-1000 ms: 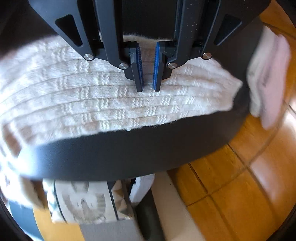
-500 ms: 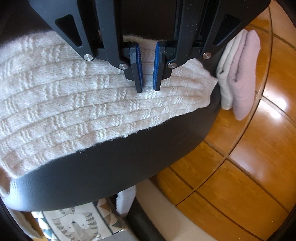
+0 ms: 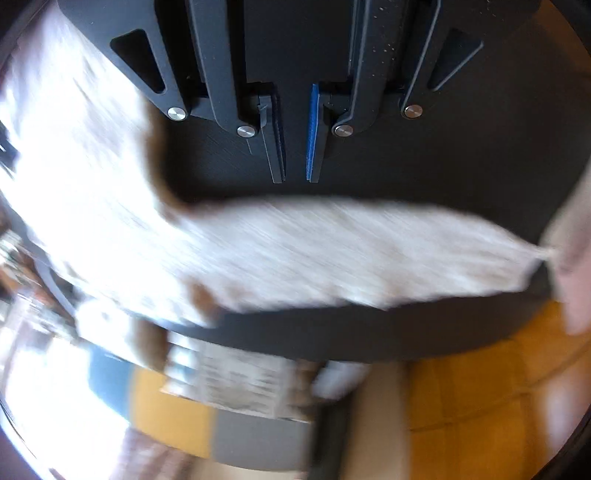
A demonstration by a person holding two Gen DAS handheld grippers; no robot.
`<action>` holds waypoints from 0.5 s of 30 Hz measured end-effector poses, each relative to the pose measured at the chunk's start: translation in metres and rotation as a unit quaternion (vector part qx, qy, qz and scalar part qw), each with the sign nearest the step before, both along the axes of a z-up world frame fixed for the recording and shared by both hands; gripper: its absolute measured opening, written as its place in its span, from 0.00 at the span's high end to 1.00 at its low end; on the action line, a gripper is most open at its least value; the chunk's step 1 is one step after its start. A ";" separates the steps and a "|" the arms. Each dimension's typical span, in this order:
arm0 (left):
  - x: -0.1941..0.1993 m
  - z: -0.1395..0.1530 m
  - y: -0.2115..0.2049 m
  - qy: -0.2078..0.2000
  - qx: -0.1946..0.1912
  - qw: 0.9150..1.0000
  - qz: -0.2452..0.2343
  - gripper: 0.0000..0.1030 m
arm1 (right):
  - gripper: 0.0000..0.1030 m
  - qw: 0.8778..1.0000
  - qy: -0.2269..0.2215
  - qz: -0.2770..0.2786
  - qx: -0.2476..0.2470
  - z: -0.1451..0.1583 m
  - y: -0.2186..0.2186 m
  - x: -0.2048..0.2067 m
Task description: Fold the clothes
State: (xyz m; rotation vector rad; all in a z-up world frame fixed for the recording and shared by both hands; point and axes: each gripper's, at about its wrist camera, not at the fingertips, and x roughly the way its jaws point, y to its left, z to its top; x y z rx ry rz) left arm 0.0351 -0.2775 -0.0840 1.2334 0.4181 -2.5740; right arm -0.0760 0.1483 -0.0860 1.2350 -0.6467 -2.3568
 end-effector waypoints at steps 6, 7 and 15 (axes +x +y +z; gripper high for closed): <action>0.017 -0.016 0.073 0.008 0.006 0.991 -0.133 0.85 | 0.76 0.994 0.034 0.090 0.049 0.016 -0.029 0.063; 0.016 -0.015 0.077 0.011 0.006 0.990 -0.142 0.85 | 0.76 0.992 0.041 0.104 0.057 0.019 -0.032 0.072; 0.002 -0.004 0.096 0.055 0.125 0.969 -0.207 0.85 | 0.76 0.985 0.029 0.126 0.110 0.006 -0.042 0.092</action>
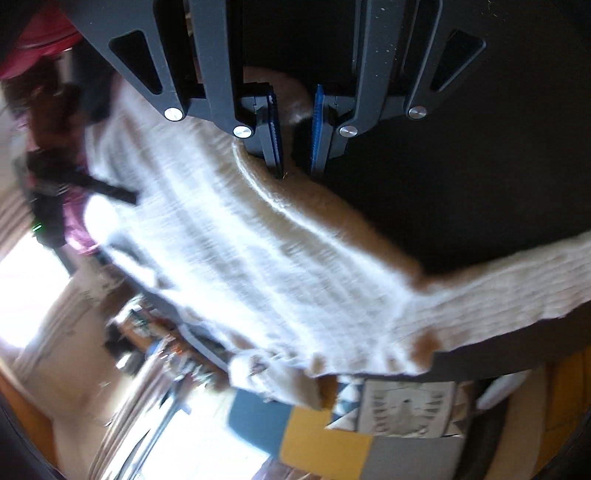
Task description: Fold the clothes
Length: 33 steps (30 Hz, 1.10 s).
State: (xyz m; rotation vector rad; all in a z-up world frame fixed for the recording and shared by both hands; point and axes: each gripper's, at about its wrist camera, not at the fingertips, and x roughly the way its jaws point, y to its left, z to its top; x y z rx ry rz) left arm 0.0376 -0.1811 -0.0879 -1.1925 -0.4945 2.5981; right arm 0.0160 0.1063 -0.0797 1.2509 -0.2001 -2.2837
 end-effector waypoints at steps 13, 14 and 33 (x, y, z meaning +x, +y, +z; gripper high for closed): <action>0.036 -0.010 -0.036 -0.054 0.060 0.996 -0.024 0.85 | 0.75 1.000 -0.007 -0.016 -0.023 -0.003 0.004 0.001; 0.042 -0.008 -0.038 -0.048 0.070 0.996 -0.025 0.84 | 0.75 1.000 -0.007 -0.014 -0.018 -0.003 0.002 0.000; 0.046 -0.010 0.017 0.033 -0.005 0.997 -0.074 0.48 | 0.75 0.999 -0.022 -0.021 -0.017 -0.003 0.001 -0.003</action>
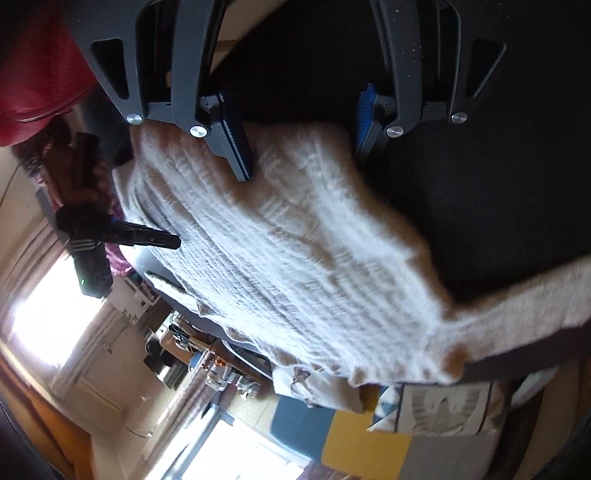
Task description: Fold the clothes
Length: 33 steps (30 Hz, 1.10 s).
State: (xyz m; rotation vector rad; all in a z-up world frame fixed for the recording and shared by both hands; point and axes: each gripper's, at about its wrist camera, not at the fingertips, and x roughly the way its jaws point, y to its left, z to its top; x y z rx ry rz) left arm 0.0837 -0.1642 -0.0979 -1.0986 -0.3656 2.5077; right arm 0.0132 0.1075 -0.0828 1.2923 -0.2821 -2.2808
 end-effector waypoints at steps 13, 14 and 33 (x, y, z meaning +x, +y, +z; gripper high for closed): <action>-0.026 0.034 -0.016 -0.077 0.044 0.996 -0.007 0.86 | 0.76 1.000 -0.006 0.002 0.009 0.001 -0.002 -0.001; -0.025 0.039 -0.026 -0.089 0.064 0.994 -0.002 0.86 | 0.76 1.000 -0.007 0.002 0.011 0.001 -0.002 -0.001; 0.007 0.011 -0.051 -0.143 0.101 0.983 0.051 0.88 | 0.74 0.995 0.047 0.089 -0.022 0.042 -0.028 0.022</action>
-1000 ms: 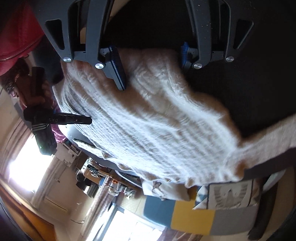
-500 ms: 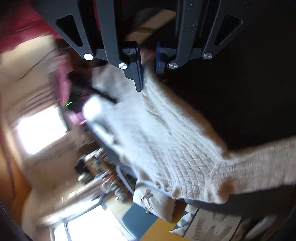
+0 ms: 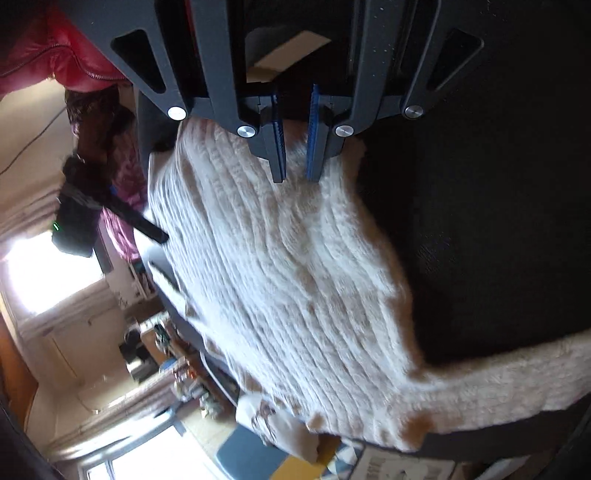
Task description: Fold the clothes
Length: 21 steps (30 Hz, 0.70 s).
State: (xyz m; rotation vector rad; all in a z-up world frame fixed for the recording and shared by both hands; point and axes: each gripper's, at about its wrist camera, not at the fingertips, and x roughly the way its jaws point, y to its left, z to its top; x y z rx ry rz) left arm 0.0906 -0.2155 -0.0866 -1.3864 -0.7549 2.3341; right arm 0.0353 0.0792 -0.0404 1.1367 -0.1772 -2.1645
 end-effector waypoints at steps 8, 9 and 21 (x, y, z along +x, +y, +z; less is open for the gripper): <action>0.012 0.005 -0.012 0.019 -0.085 0.995 0.056 0.72 | 0.73 0.959 0.044 0.262 0.099 0.012 -0.123 0.067; 0.014 0.003 -0.012 0.018 -0.081 0.995 0.058 0.72 | 0.73 0.952 0.044 0.282 0.110 0.009 -0.133 0.074; 0.005 0.011 -0.016 0.030 -0.026 0.995 0.088 0.72 | 0.93 0.979 -0.005 0.193 0.060 0.009 -0.120 0.027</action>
